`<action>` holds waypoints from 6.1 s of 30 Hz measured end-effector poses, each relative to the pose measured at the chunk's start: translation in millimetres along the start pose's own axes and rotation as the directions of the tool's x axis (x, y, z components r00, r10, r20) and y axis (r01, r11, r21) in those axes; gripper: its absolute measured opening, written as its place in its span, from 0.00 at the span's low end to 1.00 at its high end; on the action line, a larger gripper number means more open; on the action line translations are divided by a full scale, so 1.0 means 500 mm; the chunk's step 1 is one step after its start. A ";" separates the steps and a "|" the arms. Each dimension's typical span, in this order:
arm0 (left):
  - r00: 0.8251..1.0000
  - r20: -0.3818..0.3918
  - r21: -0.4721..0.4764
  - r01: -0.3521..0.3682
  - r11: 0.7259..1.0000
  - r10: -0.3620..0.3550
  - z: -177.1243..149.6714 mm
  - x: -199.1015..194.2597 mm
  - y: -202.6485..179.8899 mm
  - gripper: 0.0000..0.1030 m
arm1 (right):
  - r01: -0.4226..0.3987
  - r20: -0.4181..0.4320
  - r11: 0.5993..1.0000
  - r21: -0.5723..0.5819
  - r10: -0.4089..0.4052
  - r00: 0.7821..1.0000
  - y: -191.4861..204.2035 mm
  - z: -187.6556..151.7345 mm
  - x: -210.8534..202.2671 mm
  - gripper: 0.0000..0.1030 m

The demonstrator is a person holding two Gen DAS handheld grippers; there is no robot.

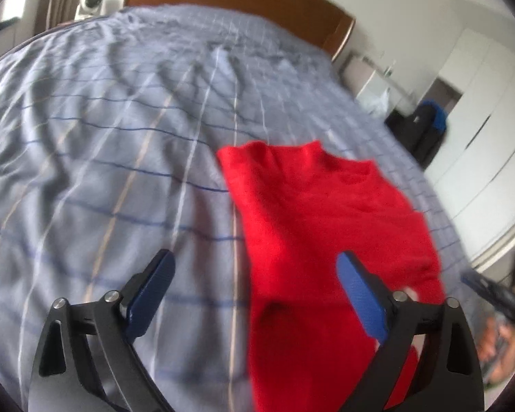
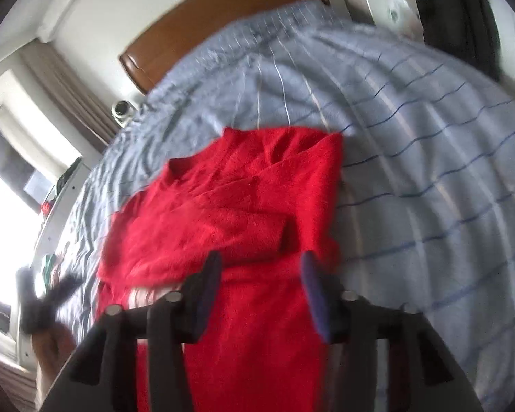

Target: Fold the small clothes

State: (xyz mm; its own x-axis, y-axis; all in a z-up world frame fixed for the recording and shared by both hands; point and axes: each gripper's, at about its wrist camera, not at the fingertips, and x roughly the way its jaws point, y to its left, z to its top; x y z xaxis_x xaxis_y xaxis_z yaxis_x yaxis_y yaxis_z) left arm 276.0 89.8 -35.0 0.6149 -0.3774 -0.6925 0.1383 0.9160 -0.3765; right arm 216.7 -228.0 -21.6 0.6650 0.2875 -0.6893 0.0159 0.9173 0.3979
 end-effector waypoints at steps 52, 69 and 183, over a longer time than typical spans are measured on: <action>0.988 0.048 0.043 0.147 0.988 -0.149 -0.056 -0.167 -0.084 0.02 | -0.237 0.041 0.955 -0.178 0.247 0.968 0.024 -0.085 -0.126 0.05; 0.986 0.080 -0.117 -0.138 0.983 0.148 0.166 0.079 0.035 0.77 | -0.134 0.108 0.990 0.046 0.128 0.986 -0.072 0.251 0.233 0.39; 0.887 0.011 0.067 -0.460 0.885 0.461 -0.017 0.040 0.171 1.00 | -0.018 0.173 0.974 -0.227 0.059 0.983 -0.069 -0.195 0.018 0.69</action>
State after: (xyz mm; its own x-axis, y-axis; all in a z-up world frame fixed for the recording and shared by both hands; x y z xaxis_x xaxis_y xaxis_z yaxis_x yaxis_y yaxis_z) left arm 293.3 159.3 -86.3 0.6180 0.0886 -0.7812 -0.1090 0.9937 0.0265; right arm 149.3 -230.2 -100.6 0.7840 0.2886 -0.5495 -0.1661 0.9506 0.2623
